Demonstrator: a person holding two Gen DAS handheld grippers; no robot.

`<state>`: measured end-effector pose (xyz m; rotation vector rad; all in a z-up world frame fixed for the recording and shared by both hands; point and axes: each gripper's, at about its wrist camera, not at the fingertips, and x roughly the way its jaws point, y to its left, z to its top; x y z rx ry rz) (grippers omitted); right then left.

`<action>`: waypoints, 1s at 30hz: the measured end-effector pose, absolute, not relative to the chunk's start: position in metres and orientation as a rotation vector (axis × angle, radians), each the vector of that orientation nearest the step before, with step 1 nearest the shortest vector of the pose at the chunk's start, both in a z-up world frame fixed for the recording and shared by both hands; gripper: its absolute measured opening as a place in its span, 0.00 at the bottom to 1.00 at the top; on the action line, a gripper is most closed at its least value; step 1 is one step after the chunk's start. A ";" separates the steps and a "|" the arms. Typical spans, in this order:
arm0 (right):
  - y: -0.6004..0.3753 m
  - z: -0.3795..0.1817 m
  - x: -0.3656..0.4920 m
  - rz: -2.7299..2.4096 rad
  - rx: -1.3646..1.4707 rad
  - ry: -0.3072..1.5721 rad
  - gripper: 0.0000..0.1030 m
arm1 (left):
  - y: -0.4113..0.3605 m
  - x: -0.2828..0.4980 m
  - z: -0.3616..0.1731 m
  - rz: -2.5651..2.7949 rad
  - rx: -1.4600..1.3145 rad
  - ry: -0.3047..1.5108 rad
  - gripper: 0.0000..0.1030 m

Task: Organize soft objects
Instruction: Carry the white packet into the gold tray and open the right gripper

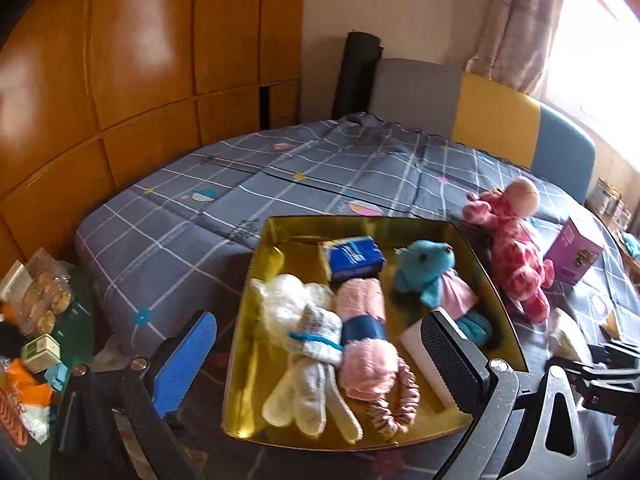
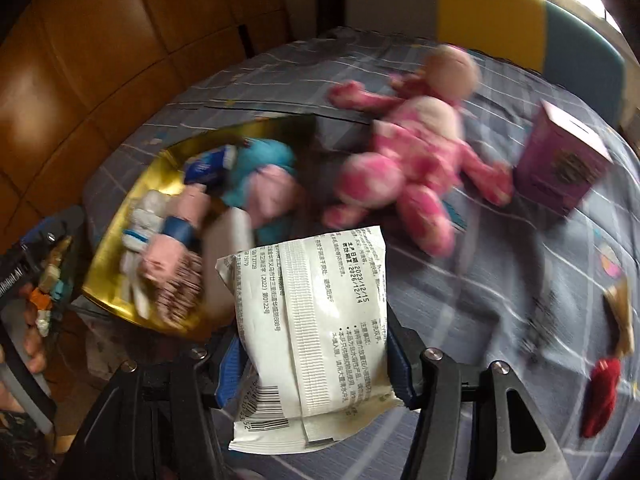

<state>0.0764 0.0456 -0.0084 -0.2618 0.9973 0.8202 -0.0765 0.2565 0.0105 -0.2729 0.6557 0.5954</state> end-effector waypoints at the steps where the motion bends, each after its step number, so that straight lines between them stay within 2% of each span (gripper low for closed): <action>1: 0.059 -0.007 0.076 0.844 -0.261 0.998 0.58 | 0.260 -0.078 0.013 0.605 -0.275 0.652 1.00; 9: 0.160 -0.026 0.085 0.903 -0.299 1.031 0.58 | 0.283 -0.092 0.025 0.704 -0.284 0.618 1.00; 15: 0.195 -0.058 0.088 0.901 -0.352 1.089 0.60 | 0.300 -0.105 0.027 0.791 -0.330 0.583 1.00; 21: 0.182 -0.049 0.085 0.922 -0.306 1.051 0.64 | 0.302 -0.102 0.020 0.792 -0.330 0.607 1.00; 30: 0.134 -0.013 0.087 0.895 -0.183 0.948 0.65 | 0.289 -0.097 0.022 0.763 -0.297 0.614 1.00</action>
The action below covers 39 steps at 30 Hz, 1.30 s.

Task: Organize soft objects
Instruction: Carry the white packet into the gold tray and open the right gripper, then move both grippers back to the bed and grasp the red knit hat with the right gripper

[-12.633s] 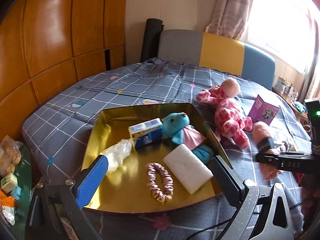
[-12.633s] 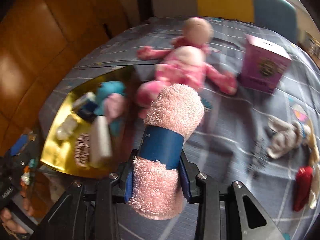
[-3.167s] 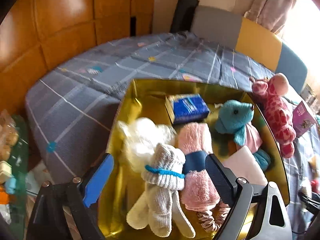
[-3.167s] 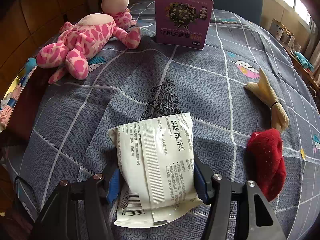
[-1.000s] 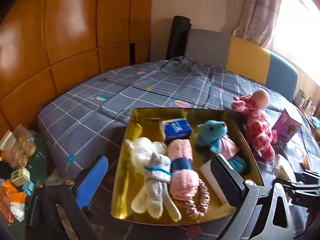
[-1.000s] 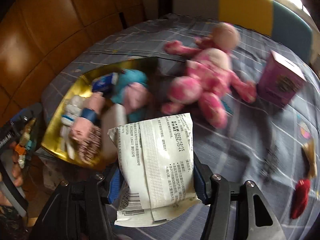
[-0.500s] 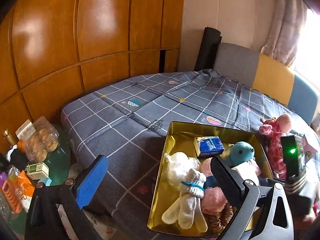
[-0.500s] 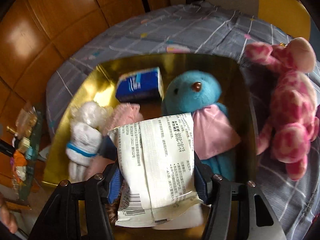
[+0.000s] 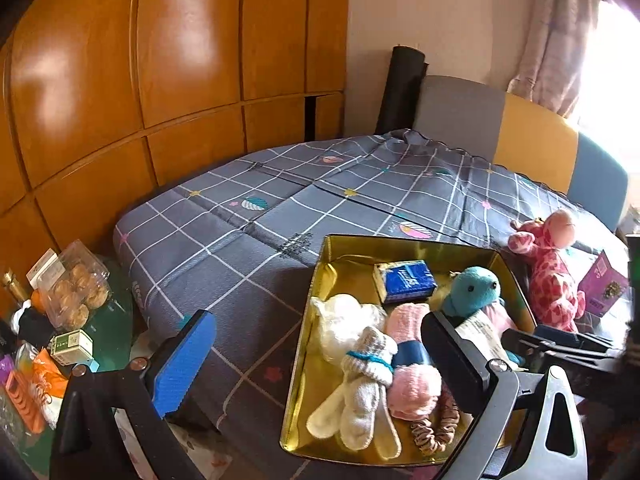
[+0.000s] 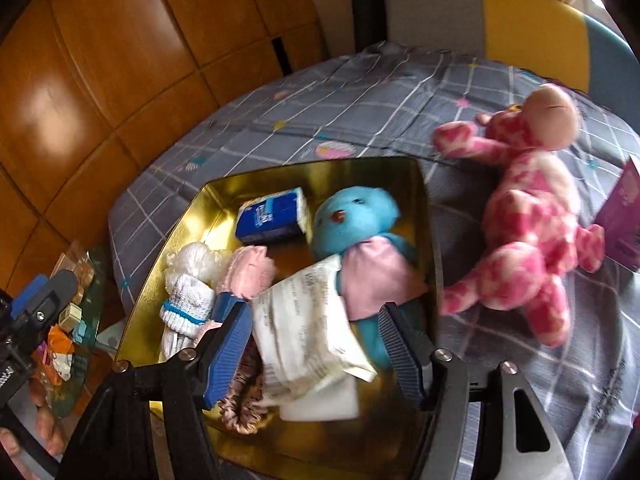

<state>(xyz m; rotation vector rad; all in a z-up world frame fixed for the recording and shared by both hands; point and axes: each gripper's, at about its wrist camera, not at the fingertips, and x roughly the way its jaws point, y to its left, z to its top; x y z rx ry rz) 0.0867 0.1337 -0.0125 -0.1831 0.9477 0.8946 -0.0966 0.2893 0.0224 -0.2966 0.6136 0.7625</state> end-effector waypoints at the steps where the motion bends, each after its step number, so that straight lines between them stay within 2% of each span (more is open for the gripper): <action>1: 0.130 -0.011 0.089 0.887 -0.181 0.944 0.65 | 0.286 -0.096 0.023 0.756 -0.291 0.613 1.00; 20: -0.002 0.002 0.108 0.688 -0.087 0.885 0.65 | 0.231 -0.078 0.032 0.637 -0.177 0.627 1.00; 39: -0.209 0.006 0.165 0.253 0.082 0.855 0.65 | 0.140 -0.012 0.033 0.377 -0.013 0.673 1.00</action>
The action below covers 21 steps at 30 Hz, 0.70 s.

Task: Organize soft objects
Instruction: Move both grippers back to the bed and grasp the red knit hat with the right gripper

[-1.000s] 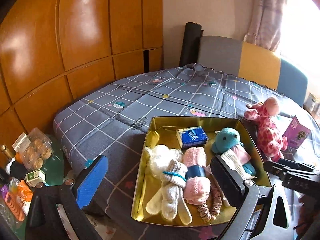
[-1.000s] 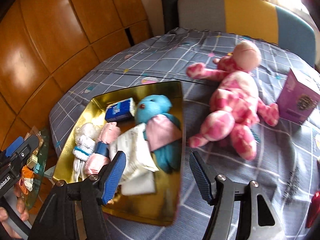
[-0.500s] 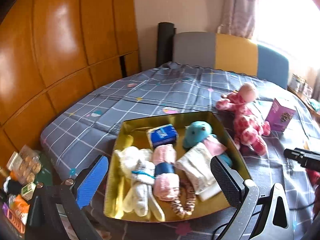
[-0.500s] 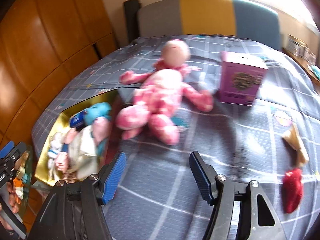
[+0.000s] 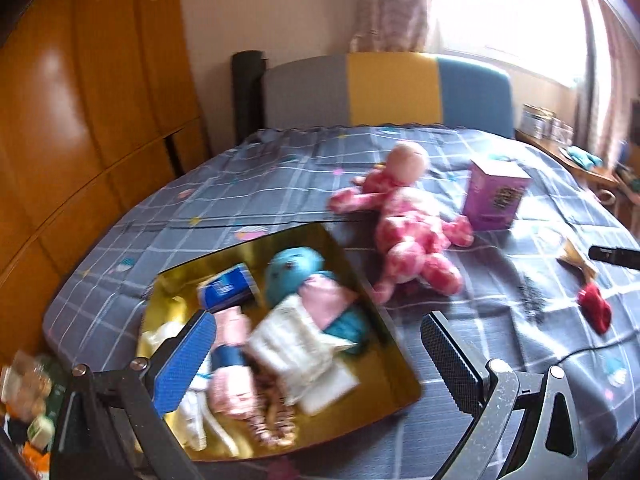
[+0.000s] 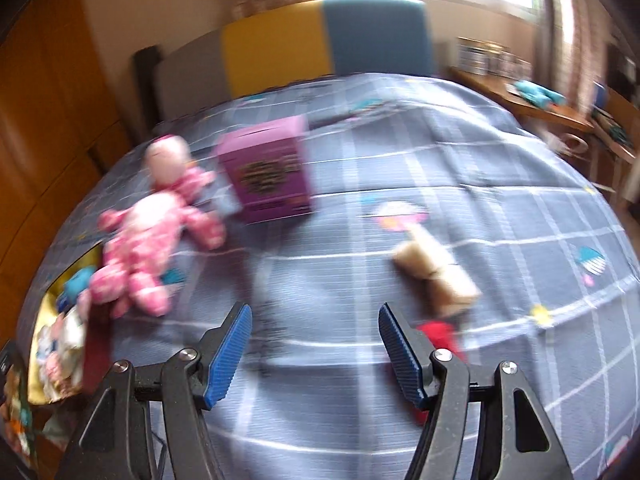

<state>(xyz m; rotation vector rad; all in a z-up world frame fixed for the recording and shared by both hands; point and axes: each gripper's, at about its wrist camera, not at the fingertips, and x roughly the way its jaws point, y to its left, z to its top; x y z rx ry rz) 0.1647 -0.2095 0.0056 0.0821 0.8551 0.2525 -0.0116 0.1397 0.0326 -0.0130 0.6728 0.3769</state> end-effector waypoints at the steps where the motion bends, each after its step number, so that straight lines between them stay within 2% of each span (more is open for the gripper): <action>1: -0.224 0.003 0.168 0.217 0.104 0.852 0.65 | 0.134 -0.007 0.033 0.357 -0.006 0.677 1.00; 4: -0.268 -0.007 0.177 0.085 0.186 0.839 0.65 | 0.118 0.004 0.034 0.296 0.002 0.679 1.00; 10: -0.342 -0.033 0.181 -0.090 0.525 0.886 0.65 | 0.079 0.029 0.036 0.144 -0.001 0.701 1.00; 15: -0.339 -0.040 0.184 -0.053 0.532 0.940 0.65 | 0.051 0.051 0.035 0.067 0.001 0.720 1.00; 21: -0.293 -0.055 0.192 0.061 0.343 1.064 0.65 | 0.021 0.073 0.031 0.006 0.035 0.742 1.00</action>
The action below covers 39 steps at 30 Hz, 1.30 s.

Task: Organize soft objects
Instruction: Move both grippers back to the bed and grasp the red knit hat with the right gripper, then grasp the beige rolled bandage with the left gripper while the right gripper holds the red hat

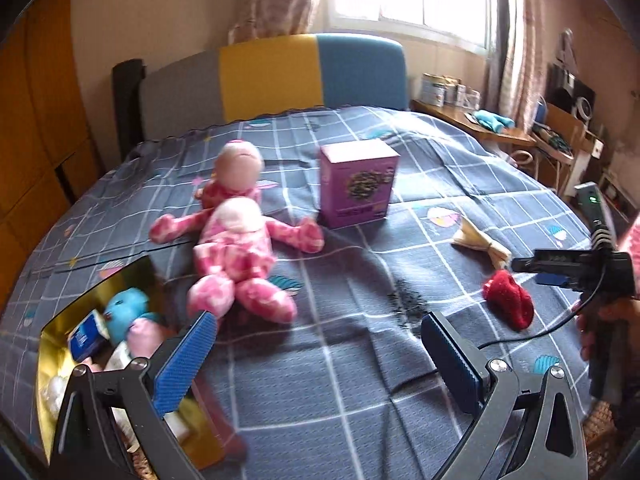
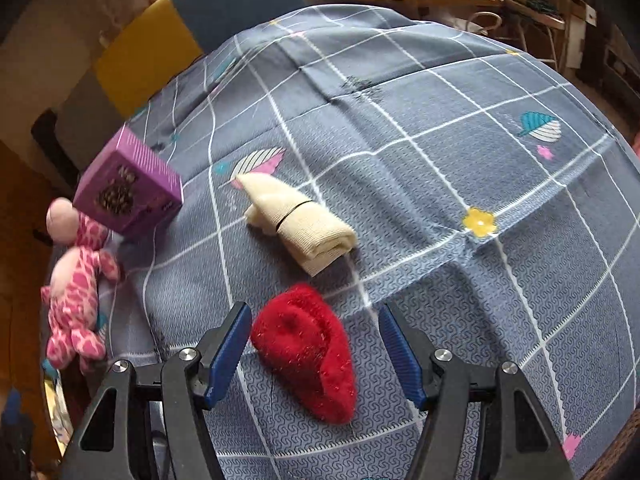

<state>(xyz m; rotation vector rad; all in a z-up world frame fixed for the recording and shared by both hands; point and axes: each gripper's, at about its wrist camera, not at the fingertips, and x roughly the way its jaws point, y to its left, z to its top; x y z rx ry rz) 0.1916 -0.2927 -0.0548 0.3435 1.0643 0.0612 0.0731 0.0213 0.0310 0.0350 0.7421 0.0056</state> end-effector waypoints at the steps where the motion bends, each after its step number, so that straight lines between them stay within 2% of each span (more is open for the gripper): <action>1: -0.286 -0.056 0.192 0.072 0.309 1.072 0.65 | 0.016 0.076 0.030 -0.004 0.044 0.747 1.00; 23: -0.258 -0.077 0.197 0.094 0.102 1.139 0.64 | -0.042 0.110 0.012 -0.112 0.129 0.787 1.00; 25: -0.254 -0.080 0.197 0.100 0.076 1.151 0.47 | -0.045 0.114 0.011 -0.118 0.132 0.789 1.00; 28: -0.253 -0.078 0.194 0.092 0.050 1.133 0.29 | -0.051 0.119 0.010 -0.130 0.137 0.794 1.00; 39: -0.274 -0.059 0.187 0.050 0.154 1.065 0.26 | -0.071 0.140 -0.001 -0.161 0.155 0.829 1.00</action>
